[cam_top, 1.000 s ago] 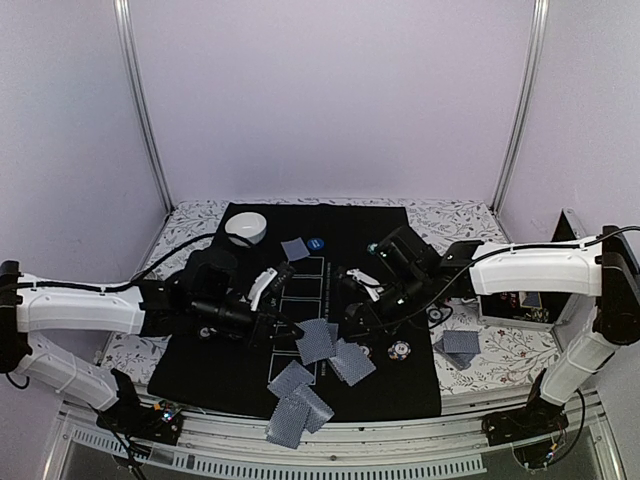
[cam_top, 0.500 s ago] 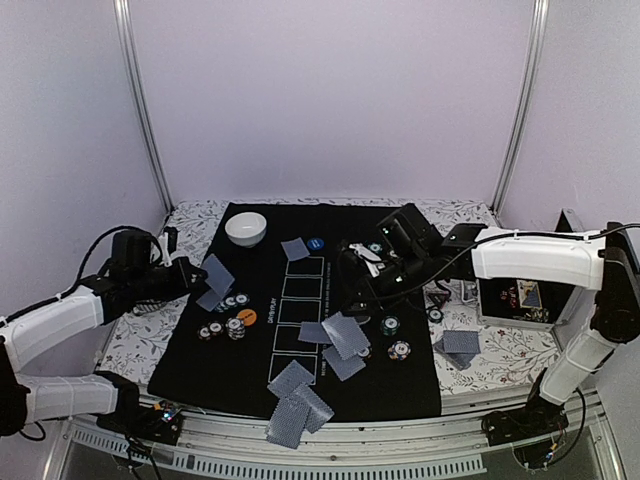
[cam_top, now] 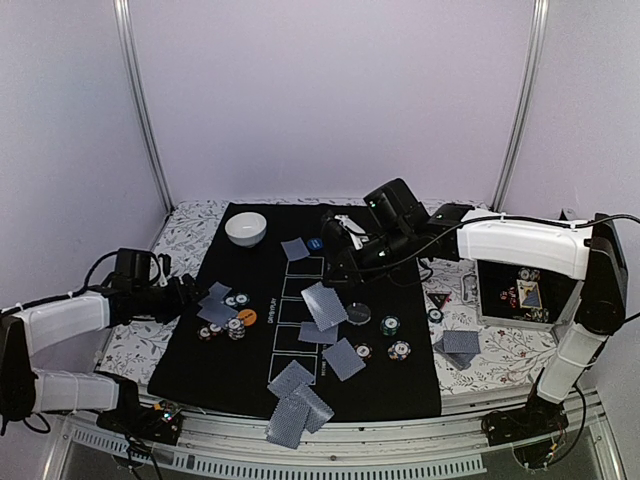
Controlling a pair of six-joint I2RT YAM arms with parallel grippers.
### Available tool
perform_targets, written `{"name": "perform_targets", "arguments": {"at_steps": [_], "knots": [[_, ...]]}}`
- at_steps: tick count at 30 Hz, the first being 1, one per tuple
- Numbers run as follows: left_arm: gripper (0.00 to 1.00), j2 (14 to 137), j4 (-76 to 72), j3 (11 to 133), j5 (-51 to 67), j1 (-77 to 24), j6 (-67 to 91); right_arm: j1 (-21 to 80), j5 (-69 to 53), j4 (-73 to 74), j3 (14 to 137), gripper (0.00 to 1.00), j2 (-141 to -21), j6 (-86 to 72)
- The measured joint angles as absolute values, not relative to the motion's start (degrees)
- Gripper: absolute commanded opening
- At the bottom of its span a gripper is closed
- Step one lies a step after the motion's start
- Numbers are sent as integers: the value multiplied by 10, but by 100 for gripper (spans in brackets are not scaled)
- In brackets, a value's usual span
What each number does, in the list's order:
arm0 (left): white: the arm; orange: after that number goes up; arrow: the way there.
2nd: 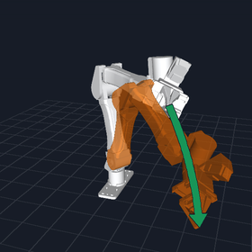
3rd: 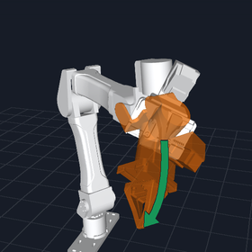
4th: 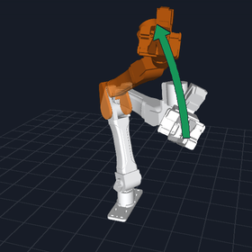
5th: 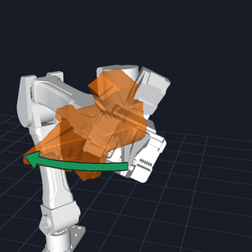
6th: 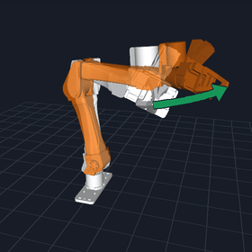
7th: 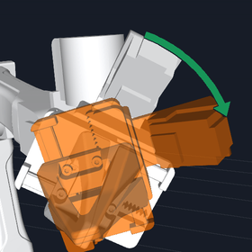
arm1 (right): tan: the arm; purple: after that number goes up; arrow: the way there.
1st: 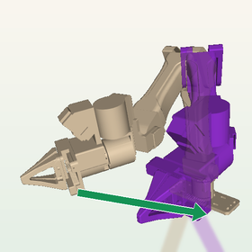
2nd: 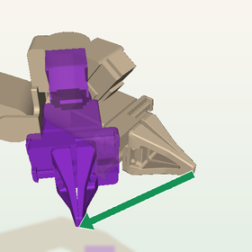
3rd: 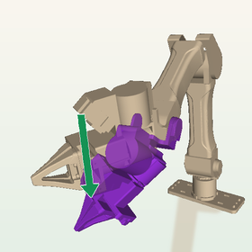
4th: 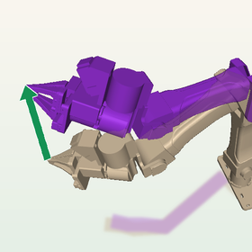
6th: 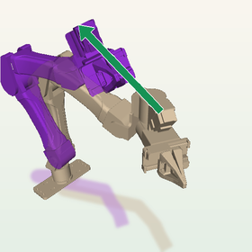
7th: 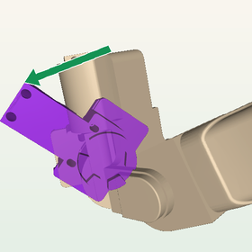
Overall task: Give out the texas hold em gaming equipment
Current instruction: Distribute the poker card in the big blind area, then pass from the right arm to the left
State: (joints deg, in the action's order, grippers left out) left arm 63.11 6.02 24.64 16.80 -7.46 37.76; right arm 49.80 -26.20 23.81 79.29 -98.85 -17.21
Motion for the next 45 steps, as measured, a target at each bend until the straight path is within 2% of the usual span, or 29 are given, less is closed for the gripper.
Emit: {"name": "perform_targets", "arguments": {"at_steps": [1, 4, 7, 11, 14, 18, 20, 22, 23, 25, 27, 28, 30, 31, 32, 35, 38, 45], "knots": [[97, 626, 68, 249, 162, -75, 375, 498, -261, 238, 793, 2, -988, -173], [98, 594, 105, 276, 116, -93, 373, 498, -256, 238, 793, 2, -988, -174], [95, 553, 128, 317, 50, -148, 361, 498, -254, 237, 793, 2, -988, -176], [88, 516, 98, 381, 6, -296, 304, 498, -256, 231, 793, 2, -988, -178], [87, 547, 57, 416, 69, -368, 255, 498, -265, 219, 793, 2, -987, -178], [87, 648, 14, 450, 202, -423, 203, 504, -278, 199, 790, 2, -978, -175], [83, 693, 6, 451, 256, -442, 185, 510, -283, 191, 789, 2, -969, -169], [74, 733, 9, 459, 296, -453, 171, 521, -290, 183, 789, 2, -960, -162], [66, 750, 8, 466, 310, -456, 166, 526, -292, 180, 789, 2, -957, -158], [37, 769, 7, 481, 331, -457, 159, 537, -297, 173, 789, 2, -953, -151], [2, 774, -4, 491, 347, -457, 154, 542, -304, 169, 789, 2, -952, -147], [0, 774, -11, 493, 356, -457, 151, 544, -306, 168, 788, 3, -952, -144], [0, 773, -23, 496, 371, -458, 150, 543, -305, 165, 787, 16, -952, -140], [0, 773, -25, 496, 371, -458, 152, 542, -306, 164, 786, 28, -952, -140], [0, 773, -27, 496, 369, -457, 152, 542, -300, 162, 786, 31, -952, -140], [0, 773, -29, 496, 346, -445, 170, 537, -268, 160, 772, 37, -943, -141], [0, 788, -27, 500, 322, -403, 199, 526, -231, 165, 744, 38, -927, -153], [0, 958, -21, 611, 246, -276, 240, 493, -158, 181, 677, 39, -889, -186]]}}
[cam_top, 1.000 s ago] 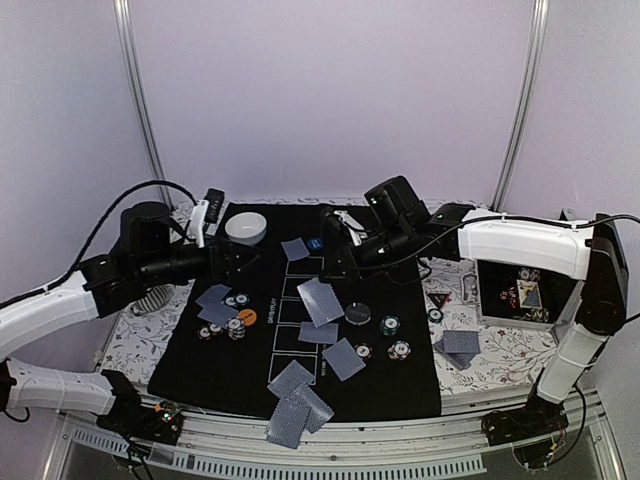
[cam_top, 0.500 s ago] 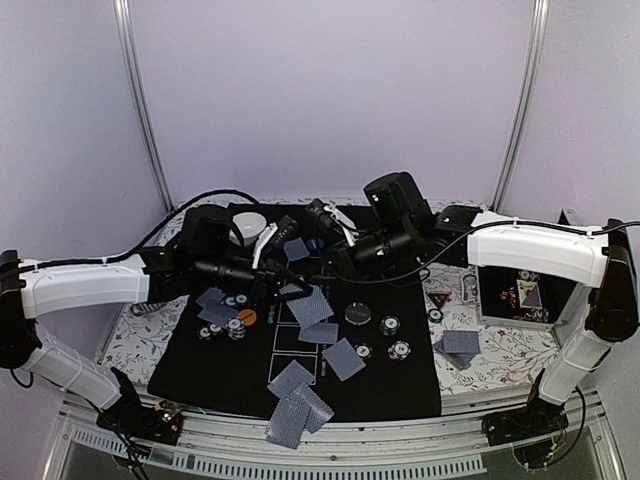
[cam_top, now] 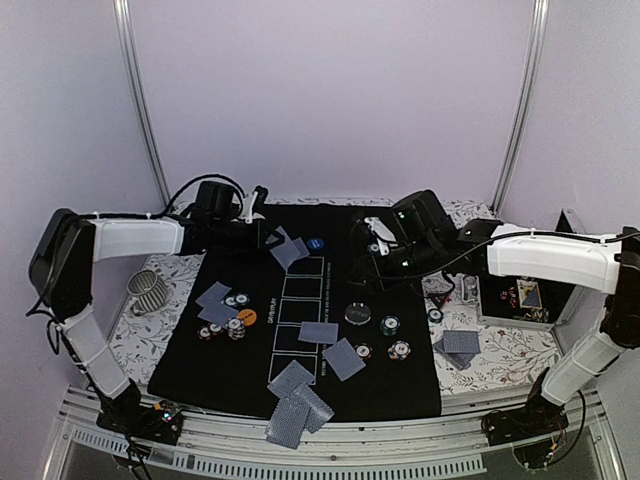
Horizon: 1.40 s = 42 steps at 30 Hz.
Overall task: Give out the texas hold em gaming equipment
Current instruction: Pass from the right arm to the left, then distribute the poker card in the small blind area, then pick up the poker card from the poker table mat.
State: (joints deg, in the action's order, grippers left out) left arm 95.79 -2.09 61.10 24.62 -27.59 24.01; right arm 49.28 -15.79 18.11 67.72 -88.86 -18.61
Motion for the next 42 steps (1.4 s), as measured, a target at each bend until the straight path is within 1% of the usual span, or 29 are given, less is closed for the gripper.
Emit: {"name": "perform_targets", "arguments": {"at_steps": [4, 5, 6, 8, 9, 11, 15, 19, 22, 28, 31, 33, 37, 42], "knots": [[0, 1075, -12, 725, 223, -265, 237, 494, -145, 197, 651, 39, -889, -201], [2, 1095, -10, 745, 220, -264, 236, 495, -143, 201, 645, 39, -890, -205], [16, 1122, -8, 773, 215, -262, 236, 495, -142, 204, 640, 39, -891, -209], [49, 1159, -3, 811, 209, -260, 233, 495, -142, 208, 630, 39, -896, -218], [61, 1178, 3, 829, 204, -258, 232, 495, -142, 210, 625, 39, -900, -222], [73, 1208, 17, 857, 193, -254, 230, 497, -143, 215, 615, 38, -908, -231], [83, 1237, 58, 888, 157, -247, 214, 506, -147, 223, 603, 38, -925, -245], [85, 1226, 81, 892, 121, -247, 199, 524, -156, 229, 589, 38, -935, -256], [86, 1191, 90, 878, 93, -250, 188, 533, -163, 230, 575, 38, -935, -270], [83, 1020, 89, 782, 53, -285, 171, 536, -171, 230, 549, 38, -935, -292], [79, 934, 87, 718, 48, -333, 172, 537, -176, 226, 542, 39, -940, -299], [74, 889, 88, 670, 55, -367, 178, 537, -181, 221, 538, 39, -946, -305], [64, 838, 108, 576, 84, -417, 208, 538, -191, 211, 529, 39, -957, -312], [63, 801, 162, 493, 111, -461, 242, 539, -205, 192, 525, 36, -976, -320]]}}
